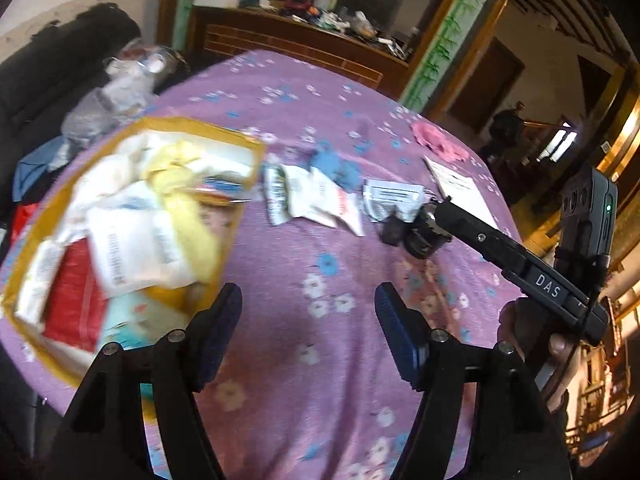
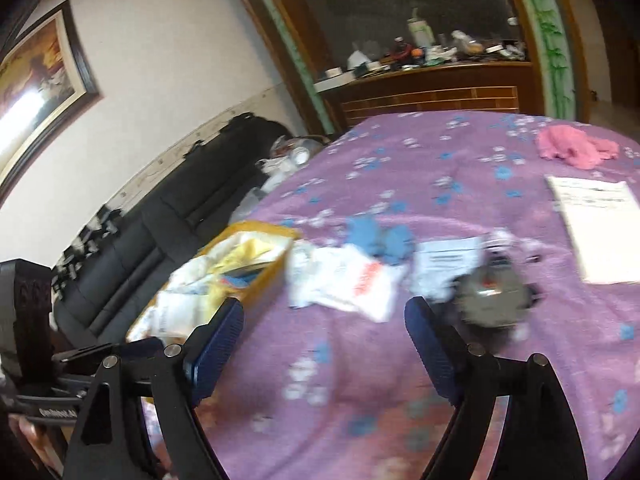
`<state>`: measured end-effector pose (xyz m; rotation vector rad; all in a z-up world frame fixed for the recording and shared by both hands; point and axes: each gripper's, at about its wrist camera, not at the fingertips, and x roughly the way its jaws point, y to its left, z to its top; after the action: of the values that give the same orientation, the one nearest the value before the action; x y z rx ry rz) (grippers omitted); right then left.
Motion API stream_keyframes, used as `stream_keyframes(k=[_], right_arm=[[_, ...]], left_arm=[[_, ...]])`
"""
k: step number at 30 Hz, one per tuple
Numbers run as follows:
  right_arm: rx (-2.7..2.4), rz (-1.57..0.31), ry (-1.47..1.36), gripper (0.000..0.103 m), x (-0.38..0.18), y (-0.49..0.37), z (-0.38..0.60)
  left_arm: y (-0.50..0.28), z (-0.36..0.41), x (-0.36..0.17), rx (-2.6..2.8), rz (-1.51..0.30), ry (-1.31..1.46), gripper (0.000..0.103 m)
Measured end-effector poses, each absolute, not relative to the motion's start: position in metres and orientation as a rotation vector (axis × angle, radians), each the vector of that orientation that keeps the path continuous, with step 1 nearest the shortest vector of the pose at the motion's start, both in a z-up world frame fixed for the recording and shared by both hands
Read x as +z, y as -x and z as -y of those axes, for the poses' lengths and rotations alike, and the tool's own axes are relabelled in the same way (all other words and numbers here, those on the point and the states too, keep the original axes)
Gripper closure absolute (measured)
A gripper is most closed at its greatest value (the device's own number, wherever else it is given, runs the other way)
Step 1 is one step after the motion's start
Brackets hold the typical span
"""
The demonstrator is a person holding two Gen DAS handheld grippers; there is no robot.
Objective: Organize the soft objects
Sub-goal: 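Release the pencil packet in the tray and reach the right tool toward the motor, then grasp a white paper packet with the right tool while the left holds a white slip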
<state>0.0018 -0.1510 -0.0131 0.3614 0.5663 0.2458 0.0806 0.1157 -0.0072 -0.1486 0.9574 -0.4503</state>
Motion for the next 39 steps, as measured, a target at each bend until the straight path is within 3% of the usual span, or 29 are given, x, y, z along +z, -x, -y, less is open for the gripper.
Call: stream_keyframes(k=[6, 9, 12, 19, 23, 28, 31, 34, 35, 39], right_arm=[[0.286, -0.544, -0.491, 0.019, -0.038, -0.001, 0.192], [0.294, -0.585, -0.523, 0.024, -0.054, -0.011, 0.196], [0.260, -0.593, -0.514, 0.030, -0.051, -0.005, 0.199], [0.197, -0.588, -0.494, 0.029, -0.046, -0.002, 0.203], [0.187, -0.595, -0.454, 0.029, -0.044, -0.004, 0.198], [0.177, -0.601, -0.422, 0.029, -0.043, -0.008, 0.191], [0.176, -0.602, -0.414, 0.029, -0.044, -0.013, 0.192], [0.175, -0.601, -0.411, 0.029, -0.044, -0.013, 0.191], [0.175, -0.602, -0.407, 0.029, -0.044, -0.013, 0.191], [0.208, -0.603, -0.423, 0.029, -0.045, -0.013, 0.194]], left_arm=[[-0.117, -0.082, -0.022, -0.471, -1.031, 0.143, 0.035], [-0.146, -0.065, -0.034, -0.470, -1.076, 0.137, 0.035], [-0.179, -0.048, -0.048, -0.459, -1.117, 0.130, 0.035], [-0.231, -0.010, -0.073, -0.379, -1.202, 0.063, 0.036], [-0.227, 0.005, -0.072, -0.386, -1.205, 0.025, 0.049], [-0.227, 0.007, -0.088, -0.418, -1.248, 0.071, 0.049], [-0.220, 0.000, -0.082, -0.429, -1.231, 0.121, 0.074], [-0.208, -0.011, -0.071, -0.495, -1.198, 0.192, 0.087], [-0.203, -0.016, -0.067, -0.521, -1.203, 0.235, 0.097], [-0.172, -0.034, -0.043, -0.579, -1.173, 0.281, 0.099]])
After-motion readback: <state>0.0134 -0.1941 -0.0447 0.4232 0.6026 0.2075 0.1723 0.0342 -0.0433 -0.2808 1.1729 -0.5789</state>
